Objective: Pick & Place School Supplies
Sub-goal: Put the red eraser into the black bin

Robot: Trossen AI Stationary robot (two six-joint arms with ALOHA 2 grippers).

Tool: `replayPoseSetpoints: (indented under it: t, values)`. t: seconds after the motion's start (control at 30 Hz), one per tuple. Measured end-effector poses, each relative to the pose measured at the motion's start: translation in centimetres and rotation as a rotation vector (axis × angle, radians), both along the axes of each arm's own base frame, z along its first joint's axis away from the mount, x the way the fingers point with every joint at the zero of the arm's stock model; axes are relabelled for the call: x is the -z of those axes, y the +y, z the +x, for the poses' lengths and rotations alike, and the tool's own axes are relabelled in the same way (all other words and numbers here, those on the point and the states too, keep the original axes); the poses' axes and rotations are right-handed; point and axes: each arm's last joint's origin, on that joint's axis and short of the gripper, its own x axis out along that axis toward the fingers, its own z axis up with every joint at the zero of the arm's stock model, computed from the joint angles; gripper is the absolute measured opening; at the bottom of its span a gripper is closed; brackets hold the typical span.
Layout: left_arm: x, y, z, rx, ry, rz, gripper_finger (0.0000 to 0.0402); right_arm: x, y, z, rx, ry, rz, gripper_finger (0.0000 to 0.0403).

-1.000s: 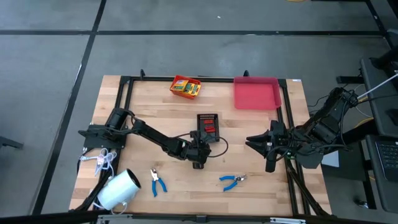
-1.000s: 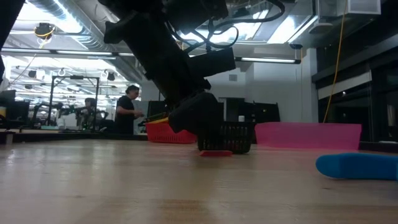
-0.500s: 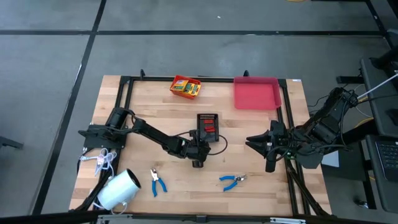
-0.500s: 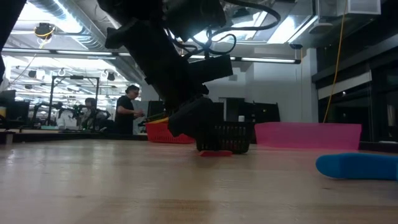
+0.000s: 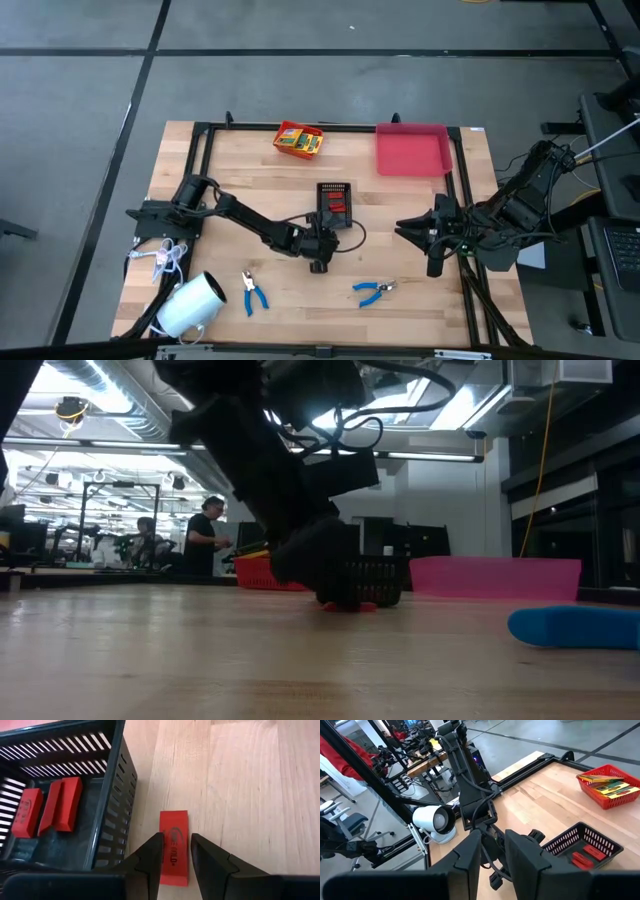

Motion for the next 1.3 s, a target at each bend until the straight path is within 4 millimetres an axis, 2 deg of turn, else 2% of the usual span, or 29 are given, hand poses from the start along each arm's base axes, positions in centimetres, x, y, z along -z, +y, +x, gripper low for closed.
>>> replayPoseSetpoints:
  t: [0.7, 1.3]
  values:
    - [-1.3, 0.3, 0.6, -0.005, -0.036, 0.05, 0.0098, 0.1, 0.0, 0.0, -0.003, 0.01, 0.001, 0.0091]
    - [-0.8, 0.4, 0.4, -0.027, 0.0, 0.04, 0.0098, 0.1, 0.0, 0.0, -0.006, 0.011, 0.003, 0.0091]
